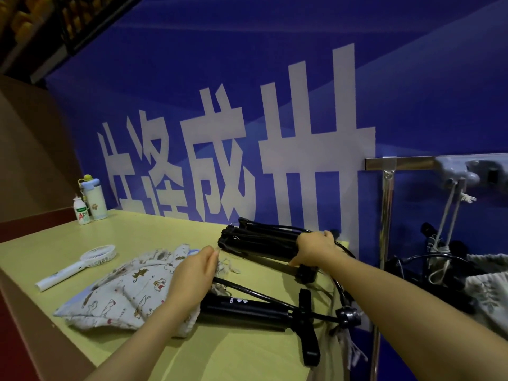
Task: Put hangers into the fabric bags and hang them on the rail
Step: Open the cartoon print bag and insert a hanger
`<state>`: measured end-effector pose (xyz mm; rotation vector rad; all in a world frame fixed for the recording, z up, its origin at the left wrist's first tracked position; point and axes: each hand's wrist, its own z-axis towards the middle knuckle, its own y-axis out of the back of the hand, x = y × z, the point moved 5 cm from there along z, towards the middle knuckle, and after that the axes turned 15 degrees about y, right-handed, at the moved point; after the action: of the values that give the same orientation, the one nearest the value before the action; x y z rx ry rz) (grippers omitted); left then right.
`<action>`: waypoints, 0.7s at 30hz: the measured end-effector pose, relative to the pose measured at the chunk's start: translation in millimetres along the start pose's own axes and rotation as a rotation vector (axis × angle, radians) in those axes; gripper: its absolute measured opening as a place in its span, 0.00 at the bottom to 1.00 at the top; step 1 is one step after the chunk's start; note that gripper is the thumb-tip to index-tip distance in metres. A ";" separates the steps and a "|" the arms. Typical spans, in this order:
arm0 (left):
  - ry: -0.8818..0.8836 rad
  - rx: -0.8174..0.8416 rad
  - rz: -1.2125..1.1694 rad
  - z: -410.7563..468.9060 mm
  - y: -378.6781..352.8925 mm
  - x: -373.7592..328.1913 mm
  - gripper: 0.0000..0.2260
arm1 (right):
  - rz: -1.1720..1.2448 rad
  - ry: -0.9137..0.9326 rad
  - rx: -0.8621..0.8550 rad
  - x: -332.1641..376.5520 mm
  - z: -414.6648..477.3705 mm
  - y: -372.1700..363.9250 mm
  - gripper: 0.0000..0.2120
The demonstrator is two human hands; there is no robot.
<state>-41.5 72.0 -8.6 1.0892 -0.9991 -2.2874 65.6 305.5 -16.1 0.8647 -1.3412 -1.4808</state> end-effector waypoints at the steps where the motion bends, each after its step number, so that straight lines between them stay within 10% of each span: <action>1: 0.017 -0.005 -0.038 0.1 2.3 3.1 0.16 | -0.022 -0.010 -0.009 -0.4 1.5 -2.5 0.14; 12: 0.232 -0.163 -0.378 17.0 37.4 12.1 0.18 | -0.105 0.021 -0.129 2.4 11.5 -18.9 0.12; 16: 0.274 -0.239 -0.418 19.9 57.1 10.7 0.17 | 0.494 0.058 -0.327 17.7 1.4 13.2 0.13; 21: 0.303 -0.390 -0.391 20.8 98.3 11.4 0.16 | 1.128 -0.012 -0.044 49.1 -20.2 60.6 0.33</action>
<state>-59.0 9.3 68.8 1.4891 -0.2210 -2.3655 79.2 254.1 44.3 -0.0164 -1.4146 -0.6073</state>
